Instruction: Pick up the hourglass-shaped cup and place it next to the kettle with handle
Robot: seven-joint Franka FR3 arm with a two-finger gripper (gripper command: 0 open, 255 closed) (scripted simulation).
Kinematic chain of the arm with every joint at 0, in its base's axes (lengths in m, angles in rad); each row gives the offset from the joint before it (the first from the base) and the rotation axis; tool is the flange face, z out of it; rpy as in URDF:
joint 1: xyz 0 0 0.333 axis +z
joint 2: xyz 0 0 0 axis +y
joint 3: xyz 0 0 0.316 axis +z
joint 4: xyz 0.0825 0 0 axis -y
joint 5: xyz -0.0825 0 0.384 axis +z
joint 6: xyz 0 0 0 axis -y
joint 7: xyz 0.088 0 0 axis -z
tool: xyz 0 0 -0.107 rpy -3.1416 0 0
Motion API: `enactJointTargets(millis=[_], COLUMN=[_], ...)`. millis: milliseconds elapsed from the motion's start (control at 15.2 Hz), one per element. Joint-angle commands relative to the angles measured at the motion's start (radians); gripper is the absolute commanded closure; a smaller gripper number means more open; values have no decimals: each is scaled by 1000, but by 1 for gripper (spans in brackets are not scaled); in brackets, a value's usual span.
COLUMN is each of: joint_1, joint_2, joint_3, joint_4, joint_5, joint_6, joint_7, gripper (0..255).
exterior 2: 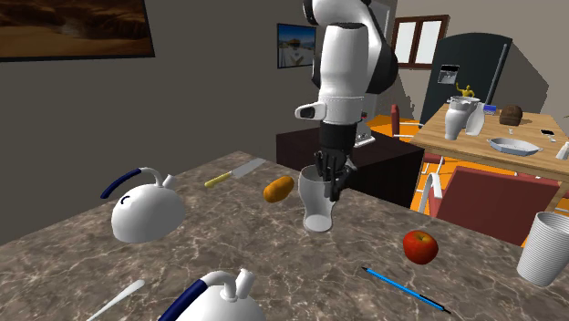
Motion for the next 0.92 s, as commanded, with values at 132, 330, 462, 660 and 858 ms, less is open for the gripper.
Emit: enactJointTargets(millis=[132,330,462,660,858], joint_1=[-10,-17,-22,-28,-33], joint_2=[-33,-55,-70,-90,-109], joint_3=[16,27,34,43,51], joint_4=[8,16,23,34,48], joint_5=[21,36,46,60,74], joint_6=[-39,-67,-87,-117,-148], joint_7=[-13,-22,-28,-37,-46], gripper=[255,255,255,255,255])
